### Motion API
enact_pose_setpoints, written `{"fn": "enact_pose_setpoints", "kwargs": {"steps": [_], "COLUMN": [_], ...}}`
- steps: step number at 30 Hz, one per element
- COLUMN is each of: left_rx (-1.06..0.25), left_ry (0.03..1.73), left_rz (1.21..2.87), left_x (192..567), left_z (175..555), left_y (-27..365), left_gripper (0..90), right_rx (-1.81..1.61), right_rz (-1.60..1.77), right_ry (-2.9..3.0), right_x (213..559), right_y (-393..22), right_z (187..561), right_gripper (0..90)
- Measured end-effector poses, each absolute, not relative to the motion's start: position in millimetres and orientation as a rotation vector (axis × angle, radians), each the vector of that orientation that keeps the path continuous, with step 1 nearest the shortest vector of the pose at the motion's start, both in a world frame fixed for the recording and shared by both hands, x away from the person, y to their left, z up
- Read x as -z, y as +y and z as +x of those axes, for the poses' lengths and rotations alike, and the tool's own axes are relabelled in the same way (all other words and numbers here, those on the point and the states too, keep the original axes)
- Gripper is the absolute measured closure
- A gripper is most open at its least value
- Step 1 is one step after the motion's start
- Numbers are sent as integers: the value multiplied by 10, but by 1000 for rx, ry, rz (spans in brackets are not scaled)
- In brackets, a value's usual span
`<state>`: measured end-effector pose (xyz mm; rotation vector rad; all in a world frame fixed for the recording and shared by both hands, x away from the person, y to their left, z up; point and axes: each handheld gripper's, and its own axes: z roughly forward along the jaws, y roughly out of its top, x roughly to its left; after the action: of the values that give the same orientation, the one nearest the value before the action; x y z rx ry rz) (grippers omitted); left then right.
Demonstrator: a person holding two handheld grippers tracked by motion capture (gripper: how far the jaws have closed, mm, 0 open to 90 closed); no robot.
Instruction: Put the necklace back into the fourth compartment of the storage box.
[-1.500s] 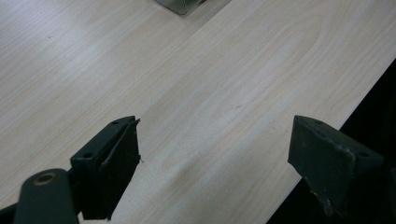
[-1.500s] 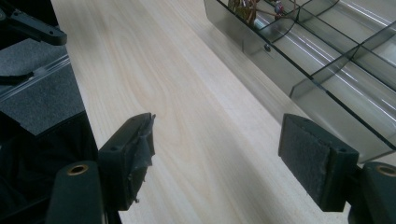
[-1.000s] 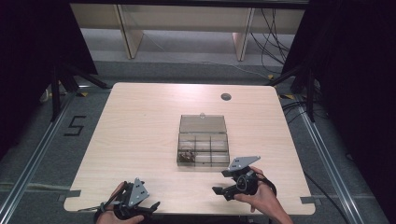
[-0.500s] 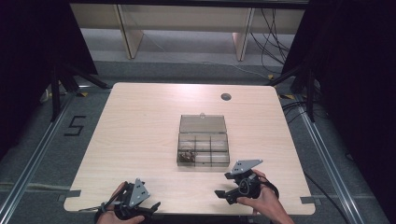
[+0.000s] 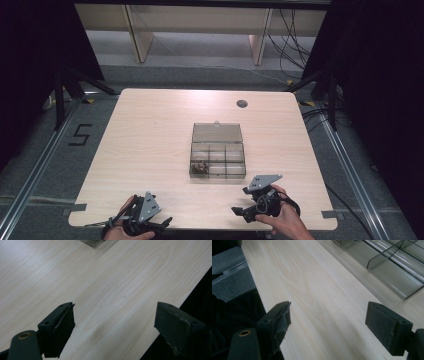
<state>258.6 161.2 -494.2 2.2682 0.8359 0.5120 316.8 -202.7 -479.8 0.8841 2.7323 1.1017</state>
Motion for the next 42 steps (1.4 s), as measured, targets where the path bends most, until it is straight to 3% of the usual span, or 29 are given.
{"fn": "enact_pose_setpoints", "kwargs": {"steps": [42], "left_rx": [-516], "left_ry": [831], "left_rz": [2291], "left_x": [4962], "left_z": [2584], "left_y": [1601], "left_gripper": [159], "right_rx": [-1095], "right_rz": [890], "right_ry": [2701], "right_x": [4865], "right_y": [-2186], "right_z": [2973], "right_gripper": [209]}}
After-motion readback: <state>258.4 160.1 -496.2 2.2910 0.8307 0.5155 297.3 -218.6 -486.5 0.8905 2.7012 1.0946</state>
